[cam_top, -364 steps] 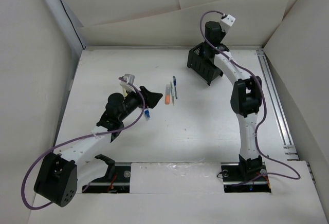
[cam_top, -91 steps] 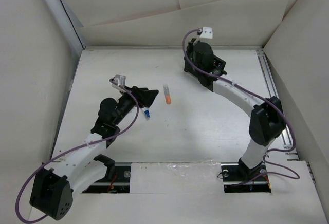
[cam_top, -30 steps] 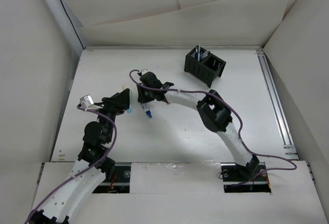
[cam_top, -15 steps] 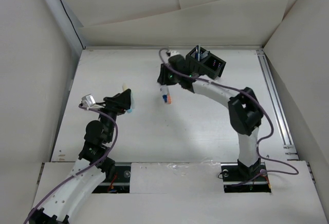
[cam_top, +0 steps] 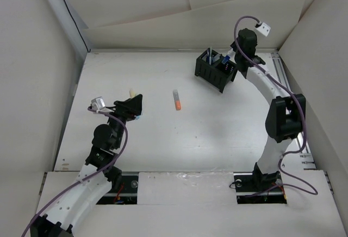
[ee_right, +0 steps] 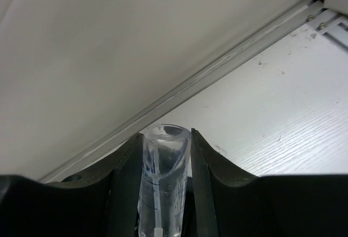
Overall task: Sort the stationery into containers
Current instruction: Place the stationery in the storage box, then pick up the pen from the center of the board.
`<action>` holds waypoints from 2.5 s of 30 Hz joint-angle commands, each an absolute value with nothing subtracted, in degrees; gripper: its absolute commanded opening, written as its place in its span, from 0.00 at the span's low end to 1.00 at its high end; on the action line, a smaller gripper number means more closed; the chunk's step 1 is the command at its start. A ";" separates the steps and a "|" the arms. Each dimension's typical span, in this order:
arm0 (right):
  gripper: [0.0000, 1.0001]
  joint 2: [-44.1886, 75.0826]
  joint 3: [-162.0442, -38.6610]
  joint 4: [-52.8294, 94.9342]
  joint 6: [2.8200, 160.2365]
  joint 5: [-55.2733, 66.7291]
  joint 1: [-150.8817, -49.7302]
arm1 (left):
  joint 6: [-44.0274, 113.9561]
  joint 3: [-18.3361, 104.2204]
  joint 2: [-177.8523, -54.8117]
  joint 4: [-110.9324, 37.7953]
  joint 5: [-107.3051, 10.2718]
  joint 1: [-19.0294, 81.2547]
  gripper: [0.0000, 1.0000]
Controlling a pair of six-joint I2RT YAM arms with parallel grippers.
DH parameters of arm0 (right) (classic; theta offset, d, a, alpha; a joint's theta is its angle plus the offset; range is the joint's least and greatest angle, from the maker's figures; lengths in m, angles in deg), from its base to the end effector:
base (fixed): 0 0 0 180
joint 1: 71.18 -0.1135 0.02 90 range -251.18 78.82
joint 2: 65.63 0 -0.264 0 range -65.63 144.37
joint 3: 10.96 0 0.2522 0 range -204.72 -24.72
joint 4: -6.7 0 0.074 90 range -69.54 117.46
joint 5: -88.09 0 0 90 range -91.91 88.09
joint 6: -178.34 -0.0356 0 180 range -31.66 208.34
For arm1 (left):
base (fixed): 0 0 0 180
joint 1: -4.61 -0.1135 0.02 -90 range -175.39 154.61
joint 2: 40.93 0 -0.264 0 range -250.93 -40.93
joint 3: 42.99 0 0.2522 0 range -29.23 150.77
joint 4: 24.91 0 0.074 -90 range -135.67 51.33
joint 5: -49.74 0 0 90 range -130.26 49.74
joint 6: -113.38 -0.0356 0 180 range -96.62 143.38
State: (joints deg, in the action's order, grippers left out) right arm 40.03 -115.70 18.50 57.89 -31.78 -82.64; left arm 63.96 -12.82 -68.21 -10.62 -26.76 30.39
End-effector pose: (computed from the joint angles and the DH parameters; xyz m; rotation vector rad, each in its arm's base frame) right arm 0.4404 0.0712 0.3406 0.6472 1.6403 0.0635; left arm 0.1306 -0.0538 0.2793 -0.3770 1.2715 -0.8419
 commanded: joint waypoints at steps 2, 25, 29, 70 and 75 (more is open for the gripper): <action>0.00 43.43 -121.13 12.90 61.09 -40.74 -82.60 | 63.99 -13.14 -68.70 -7.12 -28.04 30.54 0.72; 0.04 52.23 -119.82 5.43 71.29 -53.07 -89.72 | 63.99 -12.62 -70.37 -6.06 -28.57 30.54 0.72; 0.31 51.70 -119.82 5.43 71.29 -55.51 -91.04 | 63.99 -12.62 -70.37 -6.06 -29.09 30.54 0.72; 0.62 61.44 -127.10 38.46 71.38 -17.30 -110.64 | 64.52 -12.62 -70.37 -5.54 -30.76 30.54 0.71; 0.58 65.23 -131.24 40.76 71.38 -15.28 -110.11 | 64.52 -12.62 -70.37 -5.54 -30.76 30.54 0.71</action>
State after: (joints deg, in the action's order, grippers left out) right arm 63.31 -128.05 38.41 70.87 -17.25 -110.01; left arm 64.40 -12.82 -70.44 -8.46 -30.02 30.39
